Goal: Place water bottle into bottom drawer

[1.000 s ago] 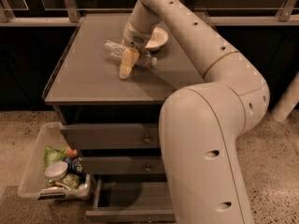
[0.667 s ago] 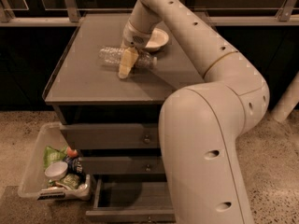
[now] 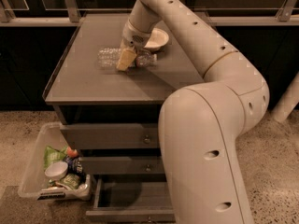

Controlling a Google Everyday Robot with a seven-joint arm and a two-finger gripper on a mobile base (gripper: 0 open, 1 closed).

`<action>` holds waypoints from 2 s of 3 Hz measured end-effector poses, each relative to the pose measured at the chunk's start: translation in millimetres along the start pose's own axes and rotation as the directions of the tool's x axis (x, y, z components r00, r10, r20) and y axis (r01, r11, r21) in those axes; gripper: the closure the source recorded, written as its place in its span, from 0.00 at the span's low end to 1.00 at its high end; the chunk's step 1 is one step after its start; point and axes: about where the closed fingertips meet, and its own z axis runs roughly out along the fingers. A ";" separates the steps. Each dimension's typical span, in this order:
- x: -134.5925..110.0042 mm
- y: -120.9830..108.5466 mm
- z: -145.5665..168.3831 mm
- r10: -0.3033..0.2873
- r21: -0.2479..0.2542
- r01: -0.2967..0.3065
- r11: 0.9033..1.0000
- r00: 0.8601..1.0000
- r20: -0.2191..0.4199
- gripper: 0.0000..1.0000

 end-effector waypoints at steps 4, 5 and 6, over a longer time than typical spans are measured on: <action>7.9 65.6 -107.0 0.139 0.090 -0.134 0.987 0.989 -0.053 1.00; 8.1 64.7 -106.2 0.139 0.090 -0.134 0.987 0.989 -0.052 1.00; 6.5 64.9 -95.4 0.127 0.063 -0.123 0.990 0.989 -0.071 1.00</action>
Offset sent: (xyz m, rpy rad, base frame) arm -0.0296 -0.0272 0.0409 0.0612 0.0842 0.0126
